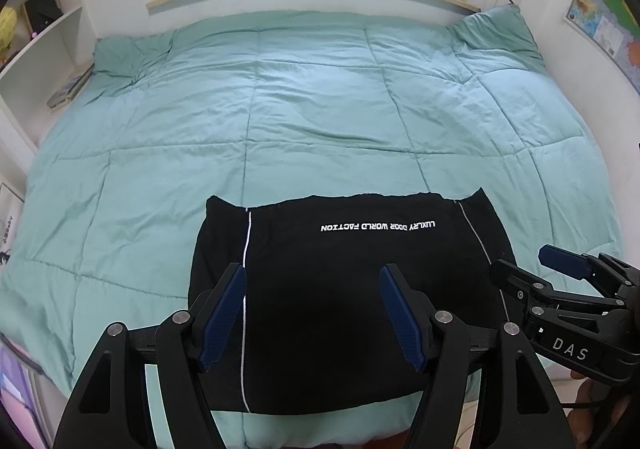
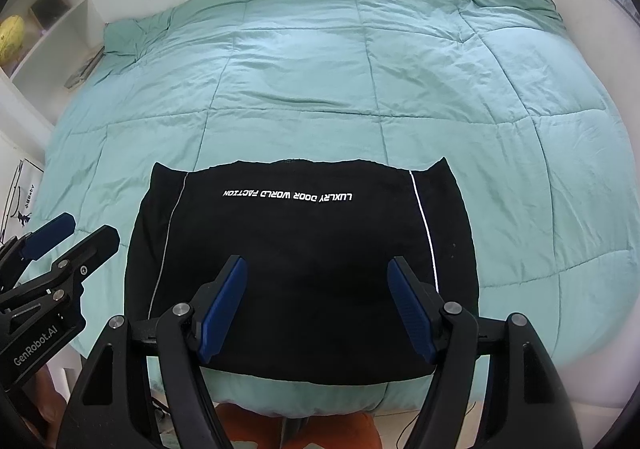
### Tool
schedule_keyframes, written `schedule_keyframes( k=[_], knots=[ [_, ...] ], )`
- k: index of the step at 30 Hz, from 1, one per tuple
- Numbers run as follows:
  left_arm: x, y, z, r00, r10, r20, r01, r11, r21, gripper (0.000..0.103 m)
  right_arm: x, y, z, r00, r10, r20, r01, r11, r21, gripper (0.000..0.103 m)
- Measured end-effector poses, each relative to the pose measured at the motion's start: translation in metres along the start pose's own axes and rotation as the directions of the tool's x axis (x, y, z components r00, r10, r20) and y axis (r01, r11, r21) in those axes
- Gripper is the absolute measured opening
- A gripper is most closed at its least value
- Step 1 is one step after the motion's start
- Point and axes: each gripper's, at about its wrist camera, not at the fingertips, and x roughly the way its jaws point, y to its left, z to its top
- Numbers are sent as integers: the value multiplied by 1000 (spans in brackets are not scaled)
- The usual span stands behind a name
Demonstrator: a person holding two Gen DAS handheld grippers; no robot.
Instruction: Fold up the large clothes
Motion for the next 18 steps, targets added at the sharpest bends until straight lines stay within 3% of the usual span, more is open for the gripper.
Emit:
schedule_keyframes(
  k=[13,18],
  knots=[
    [1,1,0,1000,-1,-6,1,1000,-1,71,2,0,-2,1000,8,-8,-8,1000,0,75],
    [-12,0,0,993,76,89,-78,997,13,71,3,-1,-3,1000,13,-8,-13,1000,-1,75]
  ],
)
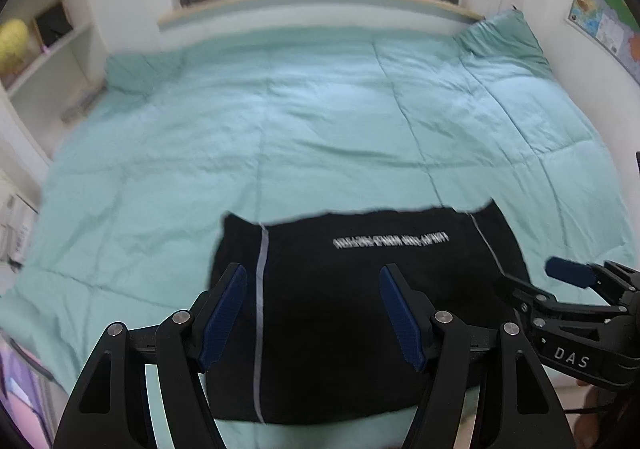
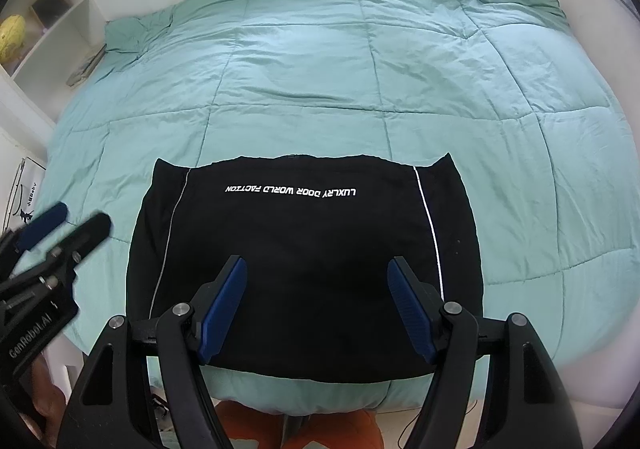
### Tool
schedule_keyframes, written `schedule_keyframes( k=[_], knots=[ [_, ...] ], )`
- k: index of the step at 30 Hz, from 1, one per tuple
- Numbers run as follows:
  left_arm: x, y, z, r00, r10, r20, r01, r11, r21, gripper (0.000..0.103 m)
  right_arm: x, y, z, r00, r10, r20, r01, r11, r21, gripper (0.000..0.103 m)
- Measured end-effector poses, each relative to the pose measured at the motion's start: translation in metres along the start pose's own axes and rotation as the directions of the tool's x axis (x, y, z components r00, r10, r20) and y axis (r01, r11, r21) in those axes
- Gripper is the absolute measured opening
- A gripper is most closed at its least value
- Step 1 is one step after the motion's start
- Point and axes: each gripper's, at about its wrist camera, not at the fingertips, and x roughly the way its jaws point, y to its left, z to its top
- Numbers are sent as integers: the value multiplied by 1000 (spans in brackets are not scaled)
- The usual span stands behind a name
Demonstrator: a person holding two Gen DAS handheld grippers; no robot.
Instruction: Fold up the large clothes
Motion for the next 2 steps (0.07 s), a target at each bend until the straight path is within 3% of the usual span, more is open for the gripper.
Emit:
schedule_keyframes(
  k=[2],
  knots=[
    [-3,3,3,1000,-7,14,7,1000,-9,71,0,1,0,1000,-2,0,2,1000,2,75]
  ],
)
